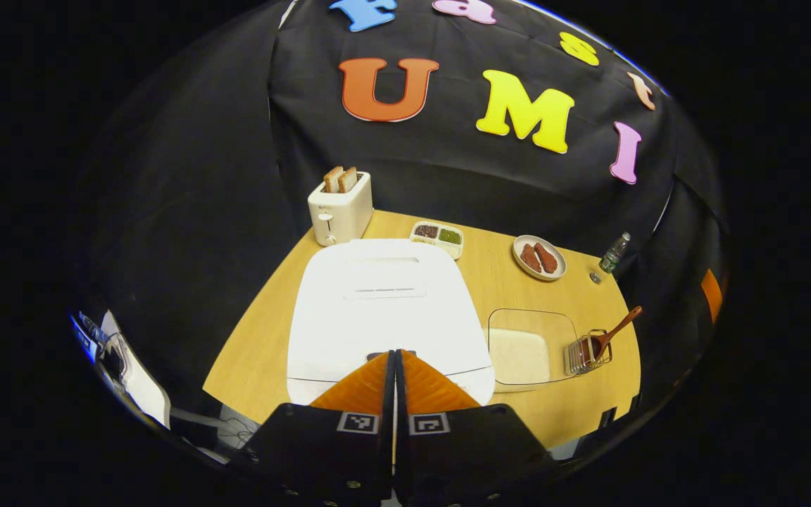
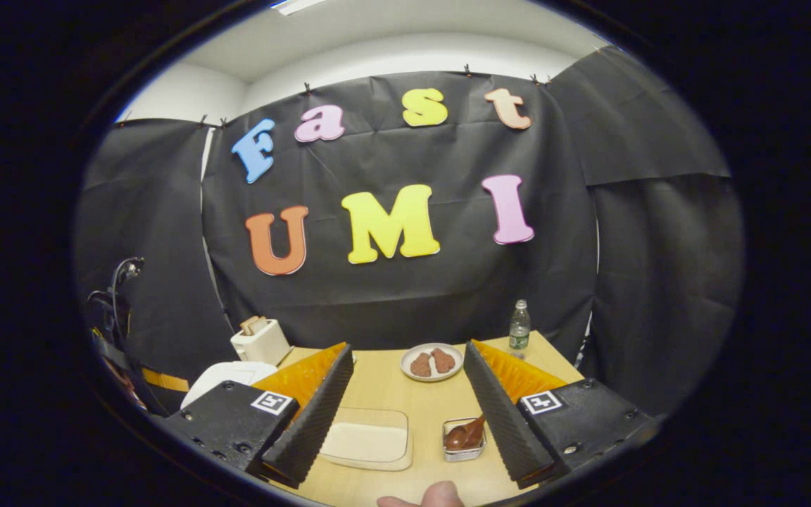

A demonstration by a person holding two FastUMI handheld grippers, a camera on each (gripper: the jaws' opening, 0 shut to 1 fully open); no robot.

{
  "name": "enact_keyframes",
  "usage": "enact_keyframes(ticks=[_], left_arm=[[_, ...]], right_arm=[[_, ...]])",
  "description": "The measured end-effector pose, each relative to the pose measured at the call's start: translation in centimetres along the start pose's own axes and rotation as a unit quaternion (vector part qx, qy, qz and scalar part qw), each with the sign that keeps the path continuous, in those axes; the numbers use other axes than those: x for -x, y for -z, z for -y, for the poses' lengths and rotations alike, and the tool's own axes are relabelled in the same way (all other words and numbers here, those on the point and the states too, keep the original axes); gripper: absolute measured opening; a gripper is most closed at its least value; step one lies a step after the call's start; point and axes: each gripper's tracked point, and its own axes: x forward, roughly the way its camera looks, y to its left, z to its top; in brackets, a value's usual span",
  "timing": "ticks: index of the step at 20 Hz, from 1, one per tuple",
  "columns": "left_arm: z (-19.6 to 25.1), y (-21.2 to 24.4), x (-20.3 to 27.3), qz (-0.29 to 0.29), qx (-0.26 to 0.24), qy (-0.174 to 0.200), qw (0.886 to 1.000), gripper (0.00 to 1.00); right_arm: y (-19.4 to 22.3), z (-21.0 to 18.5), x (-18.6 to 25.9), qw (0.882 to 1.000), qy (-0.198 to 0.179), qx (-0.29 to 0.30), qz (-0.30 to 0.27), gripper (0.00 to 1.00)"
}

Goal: Close the left gripper, press the button to open the rice cooker; take a wooden spoon from the chopstick holder with the right hand, scoop a spoonful of rice and pour it into the rice cooker, then put the wooden spoon back into the chopstick holder.

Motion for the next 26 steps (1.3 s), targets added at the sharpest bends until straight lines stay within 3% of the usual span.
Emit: enact_keyframes(ticks=[3,15,26], left_arm=[[0.0,0.3,-1.6,-0.02,0.002,0.013,1.0,0.0],[-1.5,1.1,-6.0,-0.046,0.028,0.005,0.999,0.0],[-1.5,2.2,-6.0,-0.054,0.057,0.019,0.997,0.0]], right_arm=[[0.6,1.6,-0.2,1.0,0.015,-0.01,-0.004,1.0],[1.7,4.5,-1.0,0.999,0.037,-0.012,-0.023,0.99],[2.4,3.0,-0.8,0.999,0.025,-0.015,-0.029,0.99]])
